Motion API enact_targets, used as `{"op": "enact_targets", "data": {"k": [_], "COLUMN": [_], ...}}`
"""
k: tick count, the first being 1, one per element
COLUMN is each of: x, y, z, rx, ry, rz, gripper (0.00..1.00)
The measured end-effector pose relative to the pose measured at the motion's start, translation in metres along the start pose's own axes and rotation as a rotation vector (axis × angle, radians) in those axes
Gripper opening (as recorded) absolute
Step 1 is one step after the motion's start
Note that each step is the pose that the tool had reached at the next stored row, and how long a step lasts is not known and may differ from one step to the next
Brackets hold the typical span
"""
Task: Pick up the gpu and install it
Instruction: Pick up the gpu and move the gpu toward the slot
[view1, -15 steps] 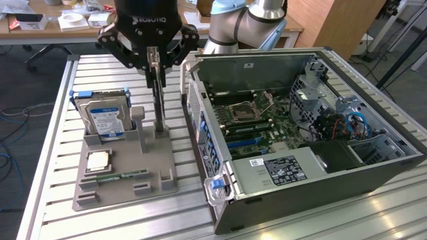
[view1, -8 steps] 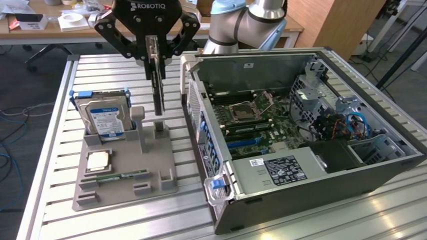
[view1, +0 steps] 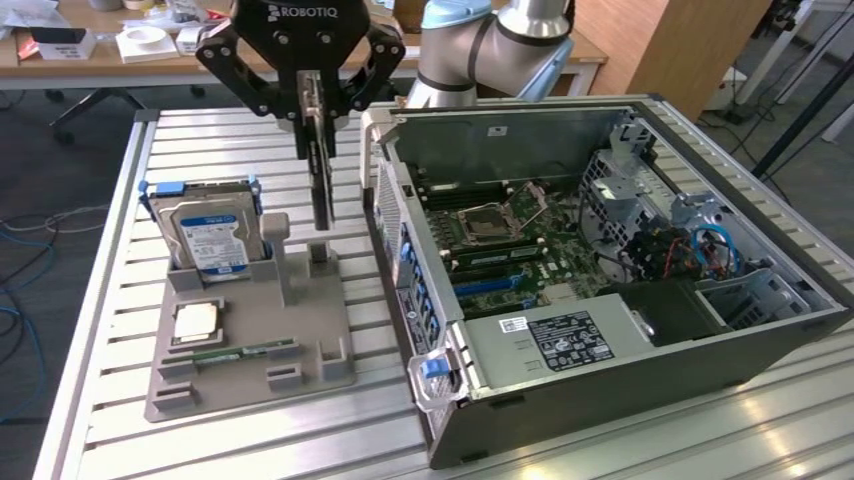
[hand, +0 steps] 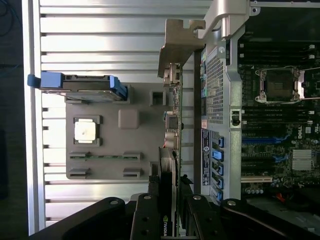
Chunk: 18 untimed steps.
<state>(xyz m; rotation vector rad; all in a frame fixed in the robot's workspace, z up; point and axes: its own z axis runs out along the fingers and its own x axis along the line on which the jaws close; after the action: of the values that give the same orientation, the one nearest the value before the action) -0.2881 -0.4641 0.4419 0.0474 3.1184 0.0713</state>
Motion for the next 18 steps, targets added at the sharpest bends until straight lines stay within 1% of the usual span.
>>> {"op": "enact_targets", "data": {"k": [3,10,18], "x": [-0.004,-0.018,-0.039], "y": [0.0001,0.0006,0.0012], "z": [0.0001,0.0005,0.0009], "rx": [0.0,0.0,-0.0004], "ry": [0.0,0.001,0.0012], "rz": [0.0,0.0,0.0], "gripper": [0.26,0.26,0.26]}}
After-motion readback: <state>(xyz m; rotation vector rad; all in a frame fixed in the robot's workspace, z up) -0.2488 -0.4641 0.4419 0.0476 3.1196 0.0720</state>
